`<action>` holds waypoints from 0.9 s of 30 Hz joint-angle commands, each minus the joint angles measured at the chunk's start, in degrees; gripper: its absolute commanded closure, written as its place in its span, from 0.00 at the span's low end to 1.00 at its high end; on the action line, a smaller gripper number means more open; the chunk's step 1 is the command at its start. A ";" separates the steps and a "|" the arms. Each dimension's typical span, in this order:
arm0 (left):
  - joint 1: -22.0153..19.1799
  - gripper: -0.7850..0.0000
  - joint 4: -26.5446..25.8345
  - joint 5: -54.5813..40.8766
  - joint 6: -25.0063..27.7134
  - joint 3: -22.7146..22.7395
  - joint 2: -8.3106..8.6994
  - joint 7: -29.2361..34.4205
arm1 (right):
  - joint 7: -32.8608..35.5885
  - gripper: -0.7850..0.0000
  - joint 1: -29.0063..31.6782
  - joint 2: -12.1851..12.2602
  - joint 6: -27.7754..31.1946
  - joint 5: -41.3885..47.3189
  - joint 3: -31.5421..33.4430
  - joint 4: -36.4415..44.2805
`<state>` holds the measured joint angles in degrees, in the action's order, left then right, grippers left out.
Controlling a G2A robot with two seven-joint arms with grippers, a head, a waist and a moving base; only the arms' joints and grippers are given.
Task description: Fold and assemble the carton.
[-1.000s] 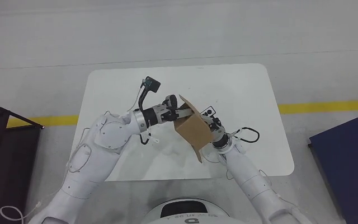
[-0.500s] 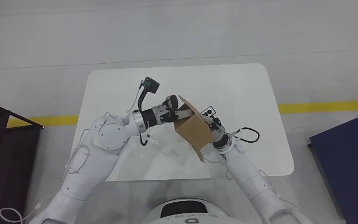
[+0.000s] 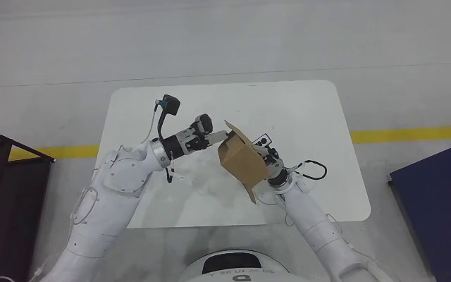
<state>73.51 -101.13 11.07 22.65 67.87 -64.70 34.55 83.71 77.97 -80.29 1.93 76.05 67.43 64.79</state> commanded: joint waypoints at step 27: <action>-9.92 0.00 17.73 -74.73 -40.18 1.11 -1.22 36.07 | 3.03 1.00 -1.47 -0.01 3.21 -2.89 0.79 -3.39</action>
<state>63.58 -83.40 -63.65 -17.54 68.97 -65.92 70.63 86.75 76.51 -80.31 4.99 73.30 68.21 61.42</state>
